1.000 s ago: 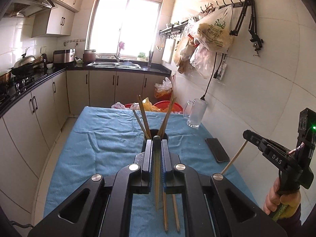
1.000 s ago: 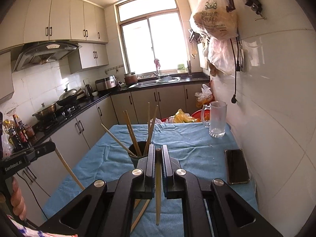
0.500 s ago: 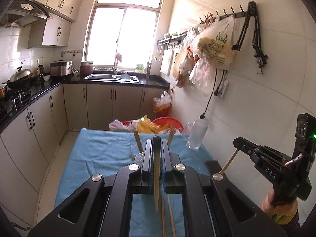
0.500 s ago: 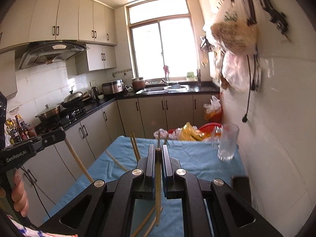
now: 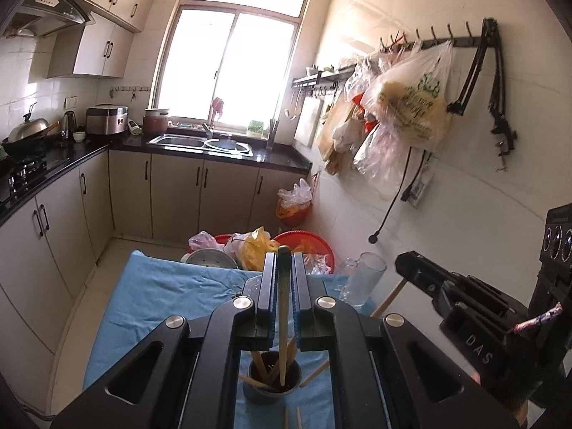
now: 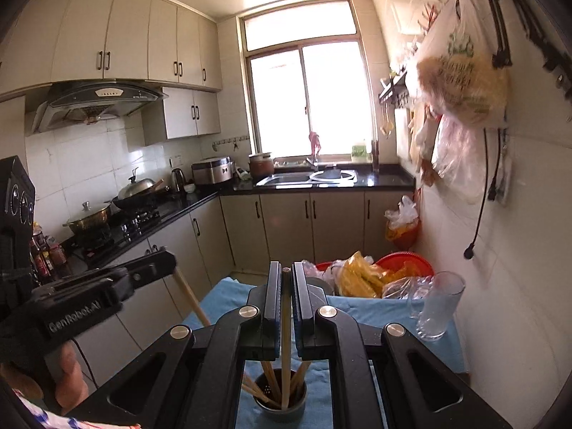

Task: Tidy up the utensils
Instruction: 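Lower the left tool's chopstick into the cup while the right tool lowers its own, then open the left tool in the cup while the right tool releases its chopstick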

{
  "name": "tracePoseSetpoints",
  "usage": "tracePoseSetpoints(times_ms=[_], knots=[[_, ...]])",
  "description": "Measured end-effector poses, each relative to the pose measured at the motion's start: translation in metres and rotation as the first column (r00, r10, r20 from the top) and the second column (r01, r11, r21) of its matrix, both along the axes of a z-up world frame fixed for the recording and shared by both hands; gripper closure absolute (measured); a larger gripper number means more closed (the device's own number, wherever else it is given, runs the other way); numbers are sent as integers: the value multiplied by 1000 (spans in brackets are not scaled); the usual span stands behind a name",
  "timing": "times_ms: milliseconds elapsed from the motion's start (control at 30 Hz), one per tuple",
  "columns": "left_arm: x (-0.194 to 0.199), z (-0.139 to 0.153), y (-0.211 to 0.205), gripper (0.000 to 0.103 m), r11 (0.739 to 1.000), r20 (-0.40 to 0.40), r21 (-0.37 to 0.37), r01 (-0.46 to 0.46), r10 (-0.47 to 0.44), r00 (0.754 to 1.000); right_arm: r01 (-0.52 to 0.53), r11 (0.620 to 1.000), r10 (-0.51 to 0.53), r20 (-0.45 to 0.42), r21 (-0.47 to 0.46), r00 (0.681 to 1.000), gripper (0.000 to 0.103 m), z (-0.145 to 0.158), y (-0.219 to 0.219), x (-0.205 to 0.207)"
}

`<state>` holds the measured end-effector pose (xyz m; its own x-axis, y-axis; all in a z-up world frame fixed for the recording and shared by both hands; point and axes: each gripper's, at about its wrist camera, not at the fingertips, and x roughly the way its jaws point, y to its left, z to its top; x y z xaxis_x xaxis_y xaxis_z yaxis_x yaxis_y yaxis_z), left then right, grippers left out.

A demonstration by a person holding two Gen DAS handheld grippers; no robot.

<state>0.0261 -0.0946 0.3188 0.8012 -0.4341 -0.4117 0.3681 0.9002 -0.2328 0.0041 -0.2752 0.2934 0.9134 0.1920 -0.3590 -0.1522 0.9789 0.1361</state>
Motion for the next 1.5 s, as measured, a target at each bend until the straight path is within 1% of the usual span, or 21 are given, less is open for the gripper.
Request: tracePoseSetpoints(times_ms=[167,300,367,500,633,800,867,900,933,1000,1100,1200,1267,1300,1333,1400,1467,1500], knots=[[28,-33,-13,96,999,-80,31,11,-8,997,15,1000,-14,-67,3,998,97,-33,-1,28],[39,-54,-14,96,999,-138,35,17,-12,990,19,1000,-17,-124,14,992,97,-59,-7,44],[39,-59,-14,96,999,-149,38,24,-18,989,21,1000,-18,-149,23,989,97,-69,-9,51],[34,-58,-10,96,999,-137,34,26,-21,990,21,999,-13,-184,41,983,97,-82,-14,67],[24,-53,-2,96,999,-113,42,1,4,994,19,997,-4,-210,69,978,97,-90,-15,79],[10,-51,10,95,999,-123,34,-15,19,992,16,993,12,-235,118,972,97,-98,-20,98],[4,-49,14,94,999,-119,37,-21,25,993,0,989,35,-239,147,970,95,-98,-23,102],[0,-48,16,91,999,-114,38,-24,29,993,-3,986,44,-236,168,971,90,-97,-26,103],[-4,-46,17,88,999,-106,40,-28,32,994,-2,984,44,-229,179,972,80,-96,-28,101],[-13,-43,22,75,998,-83,44,-40,44,996,-6,980,48,-206,199,977,68,-91,-32,95],[-28,-39,30,69,997,-44,49,-63,65,997,-1,980,38,-184,199,982,66,-84,-37,81],[-41,-38,36,63,995,-33,49,-82,84,996,10,982,22,-167,190,986,59,-80,-41,63],[-51,-40,41,61,994,-34,52,-95,97,995,20,984,8,-155,178,988,54,-80,-44,46],[-57,-42,44,60,993,-35,56,-102,104,994,24,984,3,-151,175,988,50,-80,-46,39],[-62,-45,46,59,992,-38,60,-108,111,993,30,984,-4,-146,173,989,45,-82,-48,30],[-72,-52,50,52,990,-50,68,-121,125,991,50,984,-26,-141,171,990,40,-87,-50,10],[-82,-62,52,49,987,-64,80,-136,141,988,72,982,-47,-144,174,988,38,-97,-51,-9],[-87,-68,52,46,985,-73,92,-146,153,986,86,980,-58,-154,179,986,36,-104,-51,-18]])
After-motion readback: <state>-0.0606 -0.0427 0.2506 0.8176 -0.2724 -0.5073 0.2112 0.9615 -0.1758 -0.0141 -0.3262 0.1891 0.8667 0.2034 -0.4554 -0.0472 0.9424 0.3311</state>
